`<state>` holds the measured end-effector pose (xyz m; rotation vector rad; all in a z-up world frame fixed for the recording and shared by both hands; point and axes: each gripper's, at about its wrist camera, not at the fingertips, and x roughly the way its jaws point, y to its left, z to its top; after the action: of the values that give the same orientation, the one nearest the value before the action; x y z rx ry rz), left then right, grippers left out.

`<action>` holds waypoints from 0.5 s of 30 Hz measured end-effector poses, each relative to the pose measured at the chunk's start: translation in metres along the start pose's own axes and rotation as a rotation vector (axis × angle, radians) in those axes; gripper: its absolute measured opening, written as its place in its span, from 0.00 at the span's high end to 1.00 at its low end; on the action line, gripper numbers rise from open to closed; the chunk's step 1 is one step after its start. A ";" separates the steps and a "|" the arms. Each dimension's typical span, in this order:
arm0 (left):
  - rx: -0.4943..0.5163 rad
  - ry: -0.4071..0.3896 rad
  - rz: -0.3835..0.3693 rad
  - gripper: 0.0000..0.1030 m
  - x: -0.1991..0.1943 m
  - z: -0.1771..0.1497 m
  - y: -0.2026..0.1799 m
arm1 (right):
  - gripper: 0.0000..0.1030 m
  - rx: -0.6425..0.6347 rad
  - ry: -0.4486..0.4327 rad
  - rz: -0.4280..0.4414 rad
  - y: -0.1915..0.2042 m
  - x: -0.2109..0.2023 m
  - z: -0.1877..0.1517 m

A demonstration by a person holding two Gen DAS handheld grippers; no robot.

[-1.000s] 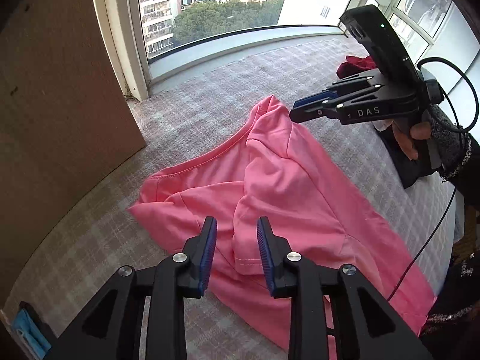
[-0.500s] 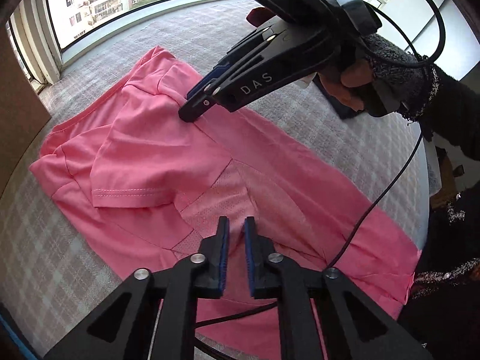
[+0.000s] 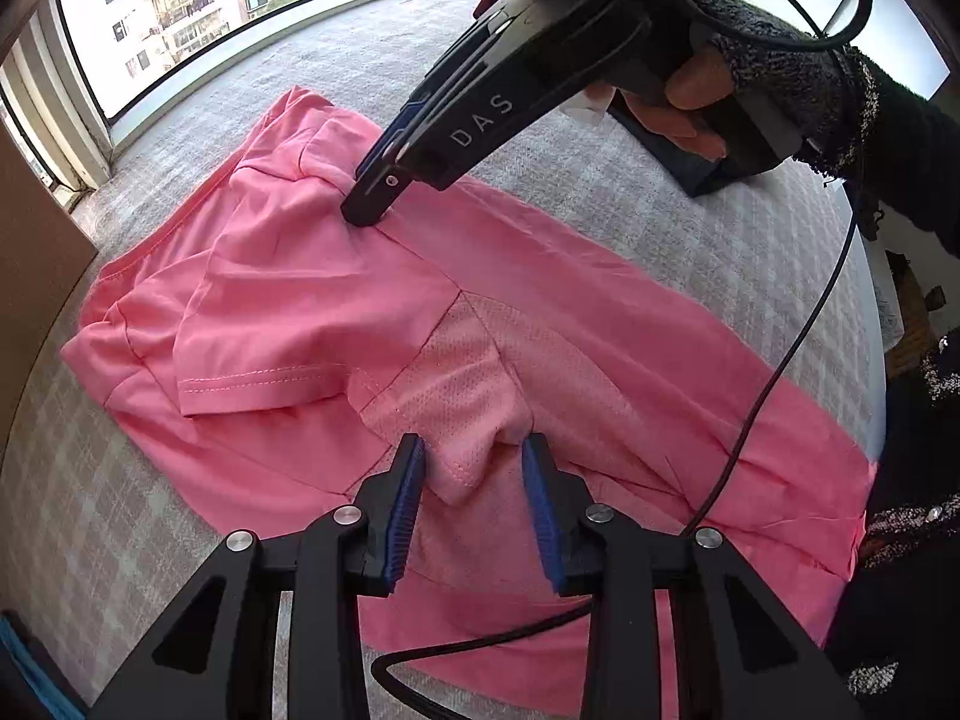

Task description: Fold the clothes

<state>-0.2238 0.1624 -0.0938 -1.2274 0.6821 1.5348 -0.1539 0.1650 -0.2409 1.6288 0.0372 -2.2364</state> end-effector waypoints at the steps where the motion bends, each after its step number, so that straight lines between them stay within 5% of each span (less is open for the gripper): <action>1: -0.007 -0.001 0.005 0.89 -0.001 0.000 0.002 | 0.76 -0.003 -0.001 -0.002 0.001 0.000 0.000; 2: -0.014 -0.002 0.010 0.98 -0.002 0.000 0.003 | 0.76 -0.007 -0.001 -0.004 0.001 0.000 0.000; 6: -0.017 0.004 -0.004 0.98 -0.018 -0.011 0.002 | 0.76 0.009 -0.004 0.018 -0.002 -0.001 0.000; 11: -0.053 0.038 0.030 0.77 -0.019 -0.022 0.010 | 0.77 0.016 0.019 0.014 -0.002 -0.004 0.003; 15: -0.125 -0.093 0.018 0.65 -0.040 -0.011 0.029 | 0.77 0.100 -0.112 0.069 -0.018 -0.034 0.012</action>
<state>-0.2486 0.1290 -0.0642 -1.2365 0.5445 1.6599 -0.1619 0.1884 -0.2086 1.5270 -0.1608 -2.3053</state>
